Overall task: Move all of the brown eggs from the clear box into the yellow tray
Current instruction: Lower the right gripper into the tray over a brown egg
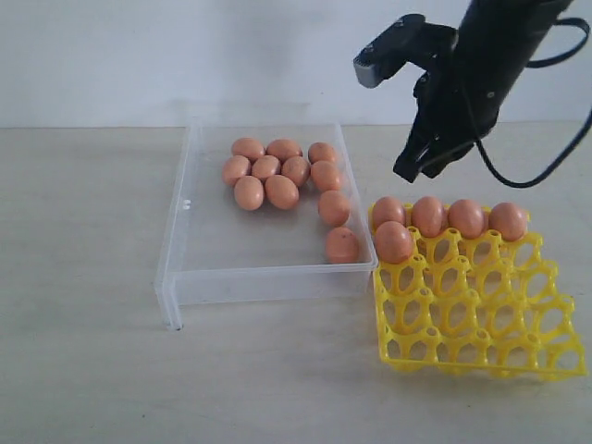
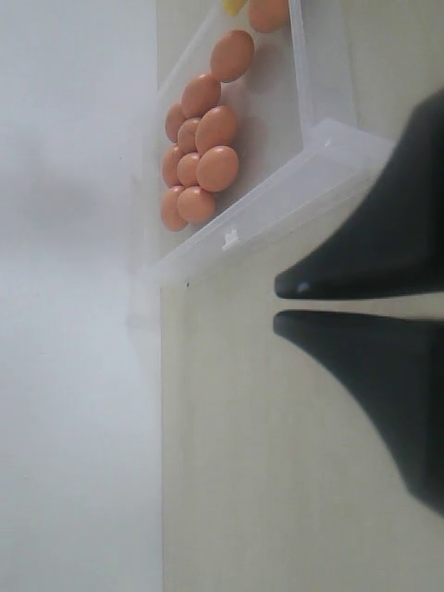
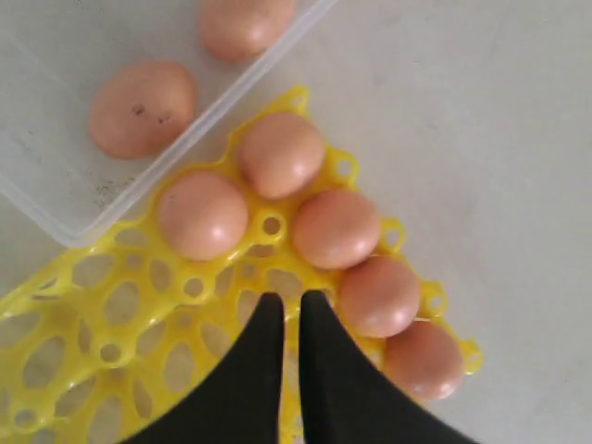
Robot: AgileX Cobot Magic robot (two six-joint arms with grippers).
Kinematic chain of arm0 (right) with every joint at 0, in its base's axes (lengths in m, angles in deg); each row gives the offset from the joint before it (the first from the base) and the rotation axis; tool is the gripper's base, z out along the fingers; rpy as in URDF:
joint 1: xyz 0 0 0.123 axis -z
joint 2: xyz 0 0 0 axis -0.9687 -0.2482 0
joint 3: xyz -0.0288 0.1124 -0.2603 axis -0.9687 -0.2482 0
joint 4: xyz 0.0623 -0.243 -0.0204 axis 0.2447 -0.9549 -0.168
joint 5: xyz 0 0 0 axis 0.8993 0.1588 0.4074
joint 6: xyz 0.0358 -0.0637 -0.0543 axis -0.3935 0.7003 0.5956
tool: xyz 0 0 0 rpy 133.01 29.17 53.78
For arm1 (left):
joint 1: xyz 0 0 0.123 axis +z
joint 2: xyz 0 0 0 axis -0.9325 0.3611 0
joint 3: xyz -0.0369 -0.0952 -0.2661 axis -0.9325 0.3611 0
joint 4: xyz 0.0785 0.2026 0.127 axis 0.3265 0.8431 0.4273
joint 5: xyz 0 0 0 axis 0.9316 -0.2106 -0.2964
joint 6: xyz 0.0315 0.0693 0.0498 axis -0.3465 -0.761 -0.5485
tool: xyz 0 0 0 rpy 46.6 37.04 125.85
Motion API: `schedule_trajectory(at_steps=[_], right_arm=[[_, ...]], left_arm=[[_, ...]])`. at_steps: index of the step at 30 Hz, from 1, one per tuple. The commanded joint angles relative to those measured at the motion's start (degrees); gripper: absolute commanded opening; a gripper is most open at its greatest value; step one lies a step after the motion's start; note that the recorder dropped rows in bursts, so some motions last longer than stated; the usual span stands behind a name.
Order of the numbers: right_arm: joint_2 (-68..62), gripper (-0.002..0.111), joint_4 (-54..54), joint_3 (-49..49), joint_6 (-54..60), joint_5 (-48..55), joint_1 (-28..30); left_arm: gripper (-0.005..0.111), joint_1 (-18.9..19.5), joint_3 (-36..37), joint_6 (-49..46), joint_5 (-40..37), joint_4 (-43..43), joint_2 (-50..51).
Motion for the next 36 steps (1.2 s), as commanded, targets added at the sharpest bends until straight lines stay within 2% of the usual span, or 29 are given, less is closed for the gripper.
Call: schedule_trajectory(at_steps=[1,3,5,9,15,17,19,20,21,23,36], right_arm=[[-2.6,0.0,-3.2,7.5,-7.6,2.0,-4.2],[-6.6,0.0,1.8,14.6,-14.7,6.1,-5.1],[-12.3,0.0,9.8,21.3,-16.9,11.5,-5.1],[-19.2,0.0,20.9,24.6,-17.6,11.5,-5.1],[-23.4,0.0,15.8,24.6,-19.9,11.5,-5.1],[-23.7,0.008,15.2,24.6,-19.9,11.5,-5.1],[-23.9,0.028,14.8,24.6,-19.9,11.5,-5.1],[-24.0,0.044,14.6,24.6,-19.9,11.5,-5.1],[-24.0,0.052,14.6,24.6,-20.7,11.5,-5.1],[-24.0,0.06,14.6,24.6,-22.7,11.5,-5.1],[-24.5,0.059,14.5,24.6,-28.5,11.5,-5.1]], left_arm=[[0.004,0.2,0.1,-0.1,0.1,-0.1,-0.1],[0.004,0.2,0.1,-0.1,0.1,-0.1,-0.1],[0.004,0.2,0.1,-0.1,0.1,-0.1,-0.1],[0.004,0.2,0.1,-0.1,0.1,-0.1,-0.1],[0.004,0.2,0.1,-0.1,0.1,-0.1,-0.1],[0.004,0.2,0.1,-0.1,0.1,-0.1,-0.1],[0.004,0.2,0.1,-0.1,0.1,-0.1,-0.1],[0.004,0.2,0.1,-0.1,0.1,-0.1,-0.1],[0.004,0.2,0.1,-0.1,0.1,-0.1,-0.1],[0.004,0.2,0.1,-0.1,0.1,-0.1,-0.1],[0.004,0.2,0.1,-0.1,0.1,-0.1,-0.1]])
